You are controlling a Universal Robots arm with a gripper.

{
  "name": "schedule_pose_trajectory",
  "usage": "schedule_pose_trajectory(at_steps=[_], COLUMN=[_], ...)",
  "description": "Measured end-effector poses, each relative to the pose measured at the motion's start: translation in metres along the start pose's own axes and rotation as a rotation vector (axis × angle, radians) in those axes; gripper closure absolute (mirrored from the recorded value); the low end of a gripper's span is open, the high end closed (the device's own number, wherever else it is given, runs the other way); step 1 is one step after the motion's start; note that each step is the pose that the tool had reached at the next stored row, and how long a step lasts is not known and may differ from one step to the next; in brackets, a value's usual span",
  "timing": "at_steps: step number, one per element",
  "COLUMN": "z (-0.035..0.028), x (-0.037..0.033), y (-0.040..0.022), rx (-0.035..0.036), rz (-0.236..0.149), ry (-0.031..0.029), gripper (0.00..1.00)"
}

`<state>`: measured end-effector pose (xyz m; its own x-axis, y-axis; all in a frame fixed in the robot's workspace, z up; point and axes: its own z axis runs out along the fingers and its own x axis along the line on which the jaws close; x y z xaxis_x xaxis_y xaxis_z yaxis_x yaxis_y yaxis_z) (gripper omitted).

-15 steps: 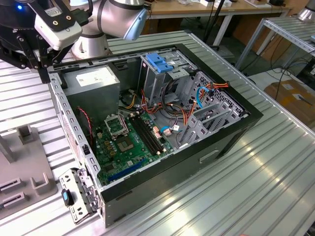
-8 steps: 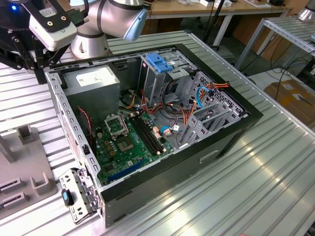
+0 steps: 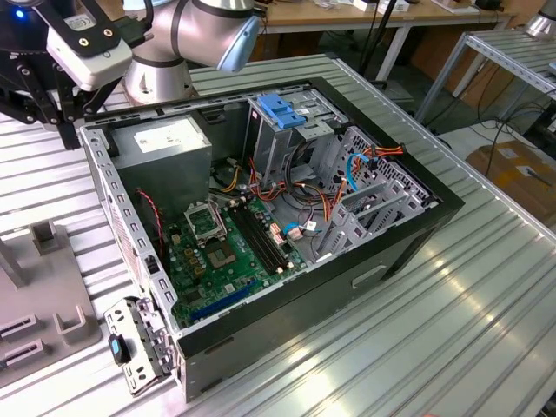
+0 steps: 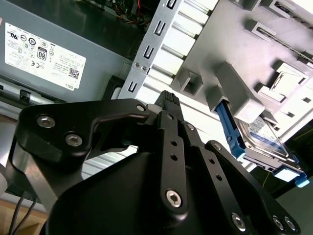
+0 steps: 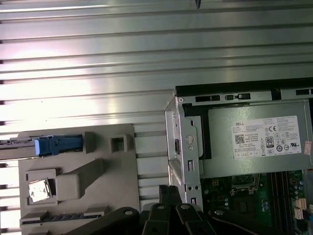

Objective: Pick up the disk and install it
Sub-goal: 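Reach for the disk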

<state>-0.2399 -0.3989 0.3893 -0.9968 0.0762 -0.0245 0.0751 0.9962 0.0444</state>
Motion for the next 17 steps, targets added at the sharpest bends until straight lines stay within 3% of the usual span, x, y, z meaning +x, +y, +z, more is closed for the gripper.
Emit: schedule_pose_trajectory(at_steps=[6, 12, 17], z=[0.0000, 0.0000, 0.0000], x=[0.0086, 0.0220, 0.0226], y=[-0.0005, -0.0015, -0.0015], rx=[0.0000, 0.0000, 0.0000], rz=[0.000, 0.000, 0.000], ry=[0.0000, 0.0000, 0.0000], gripper=[0.89, 0.89, 0.89])
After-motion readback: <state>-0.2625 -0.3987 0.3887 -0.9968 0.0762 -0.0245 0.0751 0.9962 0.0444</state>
